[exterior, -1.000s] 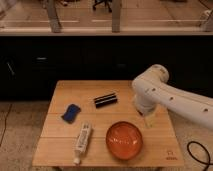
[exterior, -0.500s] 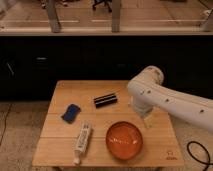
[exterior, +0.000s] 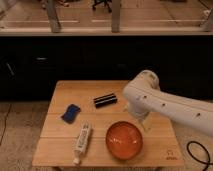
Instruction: Pick up the ceramic bowl
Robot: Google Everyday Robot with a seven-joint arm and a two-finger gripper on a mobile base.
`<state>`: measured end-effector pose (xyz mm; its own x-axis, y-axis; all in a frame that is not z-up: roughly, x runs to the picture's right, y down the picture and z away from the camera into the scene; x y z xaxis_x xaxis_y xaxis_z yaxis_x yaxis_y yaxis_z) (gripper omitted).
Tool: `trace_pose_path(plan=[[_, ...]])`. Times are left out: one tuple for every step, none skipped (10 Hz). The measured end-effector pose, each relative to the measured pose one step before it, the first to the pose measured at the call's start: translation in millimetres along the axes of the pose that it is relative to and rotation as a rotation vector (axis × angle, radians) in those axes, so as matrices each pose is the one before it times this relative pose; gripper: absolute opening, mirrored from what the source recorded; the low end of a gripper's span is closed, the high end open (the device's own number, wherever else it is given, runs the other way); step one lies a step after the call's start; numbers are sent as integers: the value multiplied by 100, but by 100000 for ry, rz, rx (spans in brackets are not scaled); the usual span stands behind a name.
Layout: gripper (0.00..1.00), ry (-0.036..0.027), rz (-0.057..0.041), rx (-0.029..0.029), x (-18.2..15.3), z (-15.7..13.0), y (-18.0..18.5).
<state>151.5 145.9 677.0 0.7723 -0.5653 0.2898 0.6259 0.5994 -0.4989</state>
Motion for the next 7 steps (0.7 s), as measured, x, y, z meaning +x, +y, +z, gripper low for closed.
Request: trace_pose_path(plan=[[80, -186, -2555, -167, -353, 662, 62], [80, -215, -2050, -182, -289, 384, 32], [80, -180, -2381, 174, -344, 386, -148], [80, -333, -1971, 491, -144, 414, -115], [80, -289, -1918, -854, 7, 759, 444], [80, -323, -1270, 181, -85, 472, 40], [80, -595, -1774, 366, -281, 1007, 59]])
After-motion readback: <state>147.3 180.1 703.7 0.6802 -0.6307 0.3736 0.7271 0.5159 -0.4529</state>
